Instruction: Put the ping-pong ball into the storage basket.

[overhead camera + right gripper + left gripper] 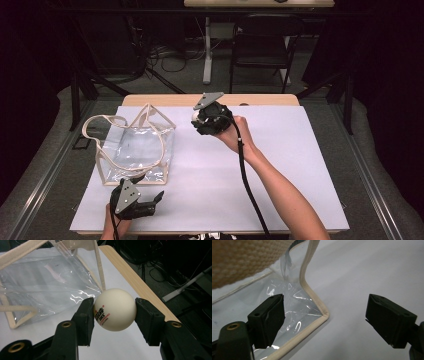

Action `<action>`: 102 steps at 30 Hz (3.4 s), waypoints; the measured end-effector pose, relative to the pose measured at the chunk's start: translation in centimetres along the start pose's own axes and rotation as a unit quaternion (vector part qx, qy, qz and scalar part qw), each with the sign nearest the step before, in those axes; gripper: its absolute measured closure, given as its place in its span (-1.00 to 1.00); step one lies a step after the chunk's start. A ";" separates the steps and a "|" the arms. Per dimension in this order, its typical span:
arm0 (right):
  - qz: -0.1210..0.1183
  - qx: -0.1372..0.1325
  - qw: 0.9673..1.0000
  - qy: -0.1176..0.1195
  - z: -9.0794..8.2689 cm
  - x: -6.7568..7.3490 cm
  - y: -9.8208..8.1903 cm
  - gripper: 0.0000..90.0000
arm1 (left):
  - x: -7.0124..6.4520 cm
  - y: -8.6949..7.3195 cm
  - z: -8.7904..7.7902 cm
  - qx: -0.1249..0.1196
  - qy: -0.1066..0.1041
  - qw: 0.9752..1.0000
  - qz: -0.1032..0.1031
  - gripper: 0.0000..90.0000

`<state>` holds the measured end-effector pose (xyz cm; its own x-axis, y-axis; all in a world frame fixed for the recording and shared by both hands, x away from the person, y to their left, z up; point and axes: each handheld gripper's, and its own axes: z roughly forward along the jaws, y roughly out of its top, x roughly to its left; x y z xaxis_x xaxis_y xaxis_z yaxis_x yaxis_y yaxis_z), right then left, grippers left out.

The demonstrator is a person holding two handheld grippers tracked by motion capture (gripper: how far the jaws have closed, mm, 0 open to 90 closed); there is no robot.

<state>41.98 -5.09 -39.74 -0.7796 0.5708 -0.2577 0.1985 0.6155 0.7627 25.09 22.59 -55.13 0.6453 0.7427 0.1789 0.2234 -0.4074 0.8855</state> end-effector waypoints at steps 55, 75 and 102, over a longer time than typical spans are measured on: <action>-0.029 -0.023 0.999 0.017 0.3 2.2 3.5 0.12 | 0.0 0.0 0.0 0.000 -0.001 1.000 0.000 -0.64; -0.034 -0.033 0.999 0.023 0.2 2.9 4.7 0.12 | 0.0 0.0 0.0 -0.001 -0.001 1.000 -0.001 -0.64; -0.047 -0.042 0.998 0.030 0.0 3.7 6.0 0.12 | 0.0 0.0 0.0 -0.001 -0.002 1.000 0.000 -0.64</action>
<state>40.29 0.72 -36.09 -0.8274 0.4769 -0.2966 0.0733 0.6153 0.7849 25.14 22.57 -55.13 0.6484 0.7405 0.1766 0.2215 -0.4055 0.8869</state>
